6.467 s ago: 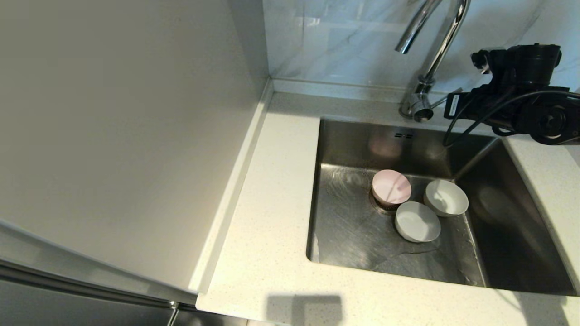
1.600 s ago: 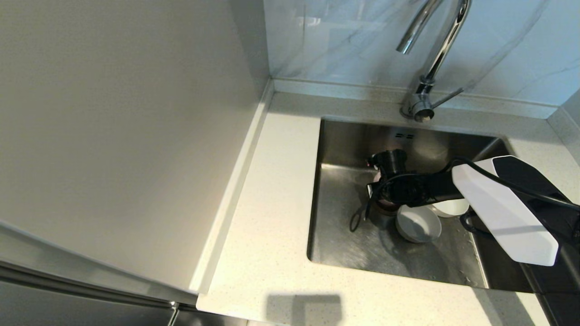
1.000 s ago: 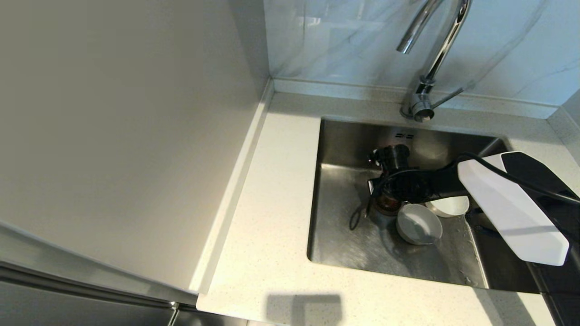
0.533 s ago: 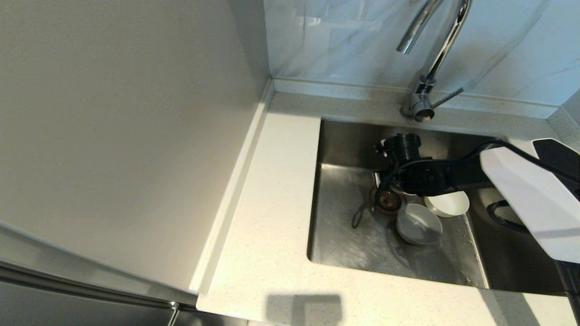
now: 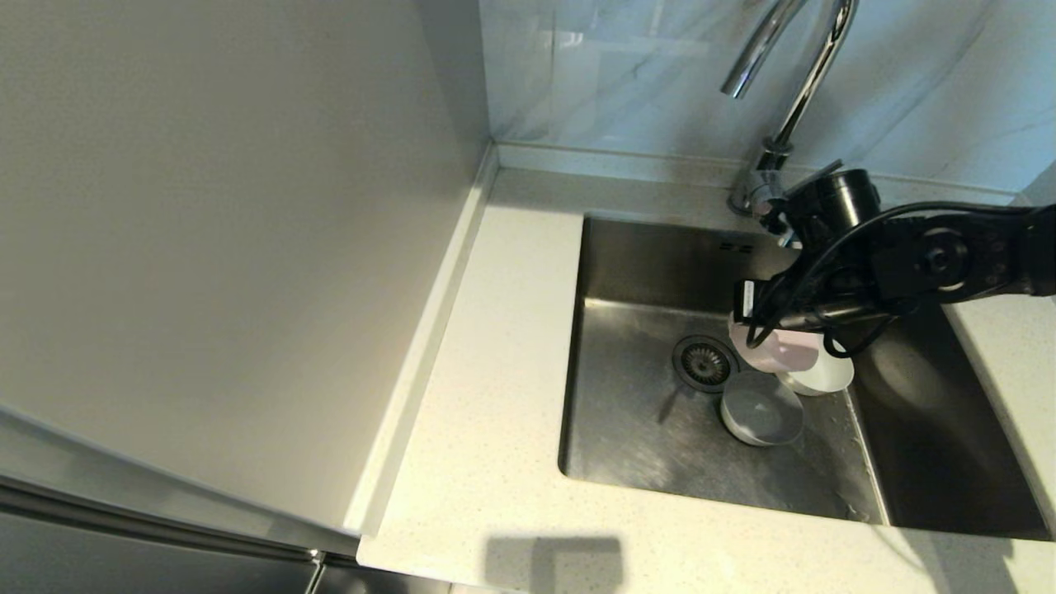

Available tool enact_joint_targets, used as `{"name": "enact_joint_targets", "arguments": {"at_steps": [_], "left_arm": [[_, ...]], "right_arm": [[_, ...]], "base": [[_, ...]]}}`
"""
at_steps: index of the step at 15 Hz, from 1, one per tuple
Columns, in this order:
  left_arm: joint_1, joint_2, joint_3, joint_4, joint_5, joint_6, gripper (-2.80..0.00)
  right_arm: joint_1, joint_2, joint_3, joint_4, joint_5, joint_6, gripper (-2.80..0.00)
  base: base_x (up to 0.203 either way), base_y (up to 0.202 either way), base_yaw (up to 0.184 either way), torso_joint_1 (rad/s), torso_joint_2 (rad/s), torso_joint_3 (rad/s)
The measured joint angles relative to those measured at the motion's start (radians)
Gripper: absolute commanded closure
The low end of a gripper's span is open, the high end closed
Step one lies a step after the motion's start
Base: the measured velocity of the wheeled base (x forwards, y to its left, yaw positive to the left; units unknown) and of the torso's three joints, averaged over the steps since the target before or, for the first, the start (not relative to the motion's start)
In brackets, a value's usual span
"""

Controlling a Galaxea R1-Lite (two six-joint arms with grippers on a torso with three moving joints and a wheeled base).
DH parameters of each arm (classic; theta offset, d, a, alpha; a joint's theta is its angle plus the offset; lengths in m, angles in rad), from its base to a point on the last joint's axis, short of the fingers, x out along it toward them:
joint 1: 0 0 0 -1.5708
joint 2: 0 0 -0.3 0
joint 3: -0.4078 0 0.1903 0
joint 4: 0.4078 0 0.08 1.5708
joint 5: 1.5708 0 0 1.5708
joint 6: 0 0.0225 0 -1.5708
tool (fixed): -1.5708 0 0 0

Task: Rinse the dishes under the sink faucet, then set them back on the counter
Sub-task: Put a bowl back to the table from the sink

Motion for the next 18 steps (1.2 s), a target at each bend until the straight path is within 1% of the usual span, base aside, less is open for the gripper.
{"name": "enact_joint_targets", "arguments": {"at_steps": [2, 4, 6, 7, 10, 12, 14, 18], "left_arm": [[0.000, 0.000, 0.000, 0.000, 0.000, 0.000, 0.00], [0.000, 0.000, 0.000, 0.000, 0.000, -0.001, 0.00], [0.000, 0.000, 0.000, 0.000, 0.000, 0.000, 0.00], [0.000, 0.000, 0.000, 0.000, 0.000, -0.001, 0.00], [0.000, 0.000, 0.000, 0.000, 0.000, 0.000, 0.00], [0.000, 0.000, 0.000, 0.000, 0.000, -0.001, 0.00], [0.000, 0.000, 0.000, 0.000, 0.000, 0.000, 0.00], [0.000, 0.000, 0.000, 0.000, 0.000, 0.000, 0.00]], "right_arm": [[-0.001, -0.069, -0.042, 0.174, 0.147, 0.134, 0.00], [-0.002, -0.107, -0.089, 0.296, 0.273, 0.260, 0.00], [-0.001, -0.126, -0.145, 0.362, 0.389, 0.377, 0.00], [-0.001, -0.130, -0.176, 0.393, 0.434, 0.424, 0.00], [0.013, -0.120, -0.343, 0.542, 0.574, 0.558, 0.00], [0.037, -0.101, -0.427, 0.639, 0.696, 0.684, 0.00], [0.060, -0.087, -0.445, 0.658, 0.814, 0.812, 0.00], [0.069, -0.076, -0.450, 0.633, 1.083, 1.006, 0.00]], "base": [[0.000, 0.000, 0.000, 0.000, 0.00, 0.000], [0.000, 0.000, 0.000, 0.000, 0.00, 0.000], [0.000, 0.000, 0.000, 0.000, 0.00, 0.000], [0.000, 0.000, 0.000, 0.000, 0.00, 0.000], [0.000, 0.000, 0.000, 0.000, 0.00, 0.000], [0.000, 0.000, 0.000, 0.000, 0.00, 0.000], [0.000, 0.000, 0.000, 0.000, 0.00, 0.000], [0.000, 0.000, 0.000, 0.000, 0.00, 0.000]]}}
